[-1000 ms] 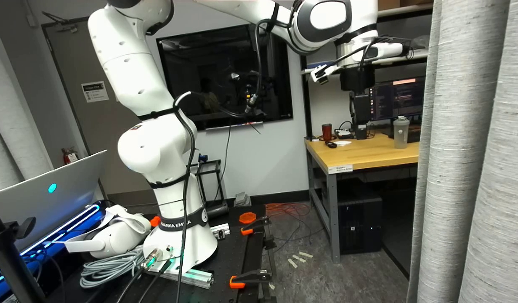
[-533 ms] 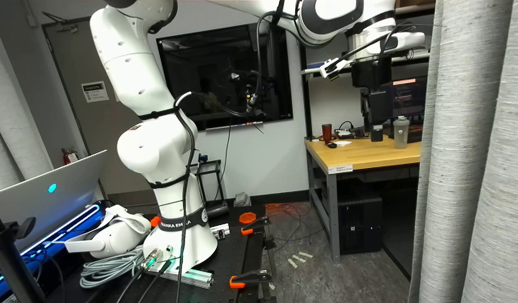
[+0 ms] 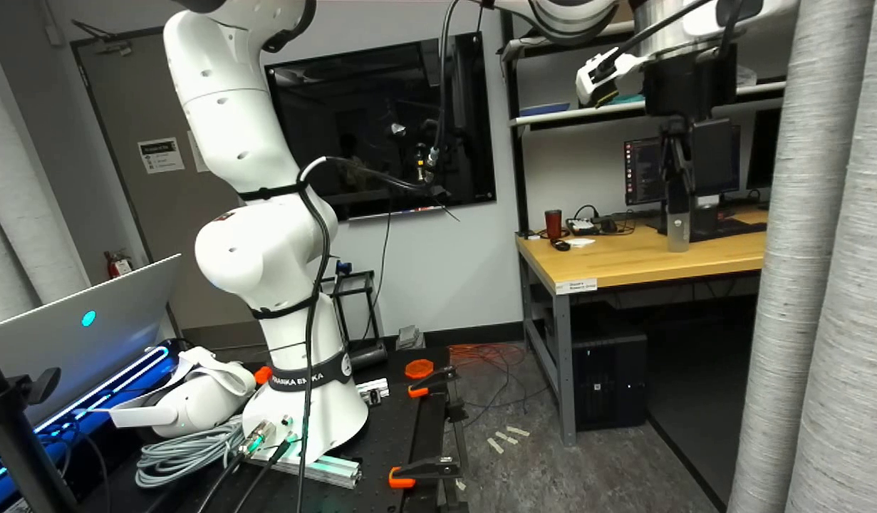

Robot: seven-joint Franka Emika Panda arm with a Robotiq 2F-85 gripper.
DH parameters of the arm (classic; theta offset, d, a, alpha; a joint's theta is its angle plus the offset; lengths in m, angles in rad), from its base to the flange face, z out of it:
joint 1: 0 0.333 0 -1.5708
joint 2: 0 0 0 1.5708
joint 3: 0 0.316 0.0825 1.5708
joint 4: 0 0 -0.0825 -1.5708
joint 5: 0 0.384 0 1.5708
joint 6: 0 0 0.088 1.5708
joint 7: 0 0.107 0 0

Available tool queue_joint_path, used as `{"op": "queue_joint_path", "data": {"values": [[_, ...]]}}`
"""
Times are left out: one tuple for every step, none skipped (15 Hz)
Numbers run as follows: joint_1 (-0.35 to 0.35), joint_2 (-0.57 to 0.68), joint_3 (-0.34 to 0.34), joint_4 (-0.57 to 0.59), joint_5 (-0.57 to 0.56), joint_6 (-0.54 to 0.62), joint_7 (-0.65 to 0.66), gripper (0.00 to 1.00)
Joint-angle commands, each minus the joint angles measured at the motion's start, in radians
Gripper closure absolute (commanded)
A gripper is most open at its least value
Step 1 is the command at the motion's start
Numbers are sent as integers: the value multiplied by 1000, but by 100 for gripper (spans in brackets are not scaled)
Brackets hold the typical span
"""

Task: Move the curtain to the left

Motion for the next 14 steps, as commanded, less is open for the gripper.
{"op": "queue_joint_path", "data": {"values": [[-21, 49, -25, 93, -23, -60, -38, 0], [-12, 16, -17, 33, -1, -17, -15, 0], [-16, 23, -23, 46, -1, -26, -21, 0], [-18, 27, -26, 54, -1, -29, -24, 0], [-19, 30, -27, 58, -1, -30, -25, 0], [-19, 31, -27, 58, -1, -30, -25, 0], [-19, 31, -26, 58, -1, -30, -25, 0], [-19, 32, -26, 58, -1, -30, -25, 0], [-19, 32, -26, 58, -1, -30, -25, 0], [-19, 32, -26, 58, -1, -30, -25, 0], [-20, 33, -27, 58, -6, -31, -23, 0], [-23, 33, -29, 56, -12, -29, -21, 0], [-26, 32, -33, 54, -16, -26, -22, 0], [-30, 31, -37, 52, -17, -22, -24, 0]]}}
